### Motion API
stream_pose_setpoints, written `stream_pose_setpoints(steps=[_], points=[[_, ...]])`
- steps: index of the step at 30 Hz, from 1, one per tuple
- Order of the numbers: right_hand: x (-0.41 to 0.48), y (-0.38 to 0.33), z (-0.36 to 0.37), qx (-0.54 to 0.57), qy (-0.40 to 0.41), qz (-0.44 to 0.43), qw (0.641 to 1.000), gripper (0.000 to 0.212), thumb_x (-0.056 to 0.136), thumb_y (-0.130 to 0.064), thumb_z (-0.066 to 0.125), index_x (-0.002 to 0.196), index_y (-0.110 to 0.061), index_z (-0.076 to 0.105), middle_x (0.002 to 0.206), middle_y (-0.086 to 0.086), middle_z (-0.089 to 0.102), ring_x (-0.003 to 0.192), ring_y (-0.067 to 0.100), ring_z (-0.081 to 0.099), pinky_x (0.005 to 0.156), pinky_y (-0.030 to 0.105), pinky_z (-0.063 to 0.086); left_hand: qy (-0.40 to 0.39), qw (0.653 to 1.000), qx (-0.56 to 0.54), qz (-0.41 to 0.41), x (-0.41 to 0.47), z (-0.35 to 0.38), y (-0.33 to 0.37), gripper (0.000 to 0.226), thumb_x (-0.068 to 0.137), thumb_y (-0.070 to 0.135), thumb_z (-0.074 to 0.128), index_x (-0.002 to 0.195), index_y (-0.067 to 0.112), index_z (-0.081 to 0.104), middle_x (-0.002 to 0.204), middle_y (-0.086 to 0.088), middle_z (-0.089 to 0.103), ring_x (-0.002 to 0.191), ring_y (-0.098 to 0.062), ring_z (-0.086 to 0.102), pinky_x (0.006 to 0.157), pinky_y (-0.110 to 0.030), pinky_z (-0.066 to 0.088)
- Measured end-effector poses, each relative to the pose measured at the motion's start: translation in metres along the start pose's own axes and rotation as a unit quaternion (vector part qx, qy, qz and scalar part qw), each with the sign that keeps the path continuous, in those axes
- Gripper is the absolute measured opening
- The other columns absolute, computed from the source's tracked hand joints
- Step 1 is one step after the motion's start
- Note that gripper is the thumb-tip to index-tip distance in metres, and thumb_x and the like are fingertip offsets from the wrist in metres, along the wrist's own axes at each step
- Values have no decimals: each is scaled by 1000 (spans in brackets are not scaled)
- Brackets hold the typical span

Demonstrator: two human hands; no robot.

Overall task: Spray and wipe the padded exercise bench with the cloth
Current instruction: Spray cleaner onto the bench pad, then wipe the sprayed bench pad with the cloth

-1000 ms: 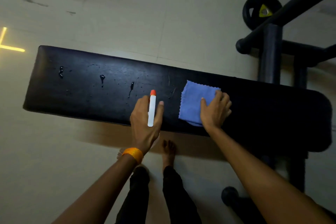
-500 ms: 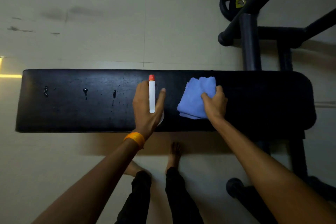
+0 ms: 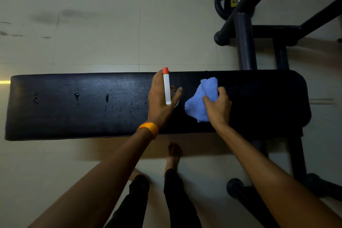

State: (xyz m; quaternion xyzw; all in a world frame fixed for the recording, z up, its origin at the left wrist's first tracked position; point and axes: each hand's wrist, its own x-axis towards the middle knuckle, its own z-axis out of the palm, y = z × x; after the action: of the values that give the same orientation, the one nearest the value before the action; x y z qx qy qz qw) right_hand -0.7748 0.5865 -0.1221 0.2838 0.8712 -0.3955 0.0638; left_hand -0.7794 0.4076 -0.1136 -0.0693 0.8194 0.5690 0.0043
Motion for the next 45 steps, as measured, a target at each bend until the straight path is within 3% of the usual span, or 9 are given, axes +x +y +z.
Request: stream_pose_setpoints(steps=[8, 11, 15, 19, 24, 30, 37, 42, 45], points=[[-29, -14, 11, 0, 3, -21, 1000, 19, 89, -18, 66, 97, -12, 51, 76, -12, 54, 67, 4, 57, 52, 19, 42, -30, 999, 16, -39, -25, -31, -3, 90, 79, 18, 84, 152, 15, 32, 146, 7, 43, 120, 15, 46, 96, -10, 44], [-50, -17, 14, -3, 28, -19, 999, 18, 89, -16, 65, 95, -12, 49, 75, -9, 51, 70, 14, 57, 56, 26, 43, 9, 997, 80, -6, -61, -54, -17, 71, 78, 14, 79, 140, 7, 44, 134, -6, 50, 122, -15, 51, 100, -29, 48], [-98, -13, 30, 7, 23, 45, 999, 19, 87, -17, 66, 94, -15, 48, 80, -7, 52, 82, 21, 58, 73, 36, 49, -62, 990, 119, 36, -106, -81, -40, 38, 80, 16, 81, 109, 10, 57, 107, -1, 54, 95, -15, 54, 79, -35, 50], [-147, -22, 75, 61, -56, 90, 992, 25, 82, -26, 74, 91, -13, 55, 88, 4, 64, 88, 28, 64, 80, 39, 53, -187, 971, 130, 79, -135, -108, -59, 36, 78, 25, 84, 103, 17, 59, 107, 3, 57, 94, -18, 56, 73, -32, 46], [-188, -72, 128, 198, -218, 93, 951, 24, 79, -10, 78, 100, -7, 66, 96, 9, 74, 90, 25, 71, 77, 36, 57, -76, 995, 66, -21, -138, -176, -74, 24, 83, 0, 71, 101, 12, 61, 98, -2, 64, 81, -15, 64, 67, -38, 56], [-213, -111, 157, 204, -350, 17, 914, 72, 65, 16, 80, 121, -21, 53, 108, 2, 71, 97, 15, 70, 74, 27, 60, -52, 994, 72, -66, -128, -256, -84, 21, 92, 4, 68, 112, 9, 72, 93, -4, 74, 79, 4, 67, 67, -6, 48], [-220, -121, 195, 150, -283, -52, 946, 45, 83, -22, 81, 123, -11, 63, 95, 7, 77, 85, 17, 75, 74, 34, 58, -9, 995, 91, -46, -115, -291, -97, 20, 99, 24, 49, 99, 13, 65, 88, -2, 69, 82, -21, 65, 73, -46, 51], [-228, -119, 204, 84, -355, -87, 927, 53, 68, -28, 90, 113, -26, 62, 100, -15, 70, 89, -7, 65, 74, 12, 52, -3, 989, 150, 0, -88, -302, -88, 25, 101, 26, 47, 111, 13, 66, 100, -4, 72, 91, -24, 68, 78, -46, 54], [-231, -117, 200, -11, -347, -97, 933, 19, 84, -19, 78, 96, -12, 64, 81, -9, 67, 76, 5, 66, 57, 13, 49, -17, 968, 249, 28, -56, -322, -81, 24, 100, 30, 49, 110, 18, 66, 102, -3, 70, 92, -26, 66, 76, -44, 53]])
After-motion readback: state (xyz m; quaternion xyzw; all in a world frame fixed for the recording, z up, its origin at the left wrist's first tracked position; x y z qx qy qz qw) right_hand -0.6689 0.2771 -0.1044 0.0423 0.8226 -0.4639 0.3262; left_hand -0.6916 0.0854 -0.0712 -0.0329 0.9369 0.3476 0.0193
